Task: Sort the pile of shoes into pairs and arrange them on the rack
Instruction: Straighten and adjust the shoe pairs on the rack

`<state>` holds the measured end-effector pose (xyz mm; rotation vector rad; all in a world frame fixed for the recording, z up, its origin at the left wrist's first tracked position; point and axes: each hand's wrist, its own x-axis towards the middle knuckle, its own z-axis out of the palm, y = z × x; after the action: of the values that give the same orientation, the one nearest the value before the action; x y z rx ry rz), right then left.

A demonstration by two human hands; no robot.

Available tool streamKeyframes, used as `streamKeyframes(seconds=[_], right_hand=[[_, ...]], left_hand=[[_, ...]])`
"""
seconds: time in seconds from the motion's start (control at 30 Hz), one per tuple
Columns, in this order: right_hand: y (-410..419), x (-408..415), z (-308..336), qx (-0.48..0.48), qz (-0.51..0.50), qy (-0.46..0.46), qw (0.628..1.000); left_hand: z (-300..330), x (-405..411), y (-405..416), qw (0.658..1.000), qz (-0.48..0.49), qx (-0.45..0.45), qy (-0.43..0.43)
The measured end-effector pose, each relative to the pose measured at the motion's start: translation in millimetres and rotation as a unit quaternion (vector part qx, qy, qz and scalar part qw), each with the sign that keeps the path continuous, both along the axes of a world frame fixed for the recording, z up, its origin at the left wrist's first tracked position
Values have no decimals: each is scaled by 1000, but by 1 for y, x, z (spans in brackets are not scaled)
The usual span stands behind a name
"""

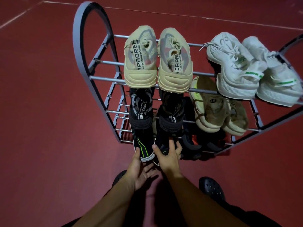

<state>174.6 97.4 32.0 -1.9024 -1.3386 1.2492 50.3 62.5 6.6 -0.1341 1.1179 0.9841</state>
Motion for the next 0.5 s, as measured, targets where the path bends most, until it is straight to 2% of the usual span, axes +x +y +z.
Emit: streamKeyframes(seconds=[0.1,0.17,0.27,0.37,0.43,0.5], right_hand=[[1,0,2,4,-16,20,1000],[1,0,0,5,-26,31,999],[-2,2,-8,-25,-101,81,991],[-2,6,-12,-130,-225,221,940],[-2,10,-7,-200,-210,305,907],[-5,14,-5,-225,-201,387,871]], left_hand=[[-1,3,0,1000,-2,0,24],[1,5,0,997,-1,10,70],[7,6,1,991,-3,29,132],[18,6,2,987,-6,31,160],[24,7,2,985,-11,42,169],[29,8,3,980,-12,62,188]])
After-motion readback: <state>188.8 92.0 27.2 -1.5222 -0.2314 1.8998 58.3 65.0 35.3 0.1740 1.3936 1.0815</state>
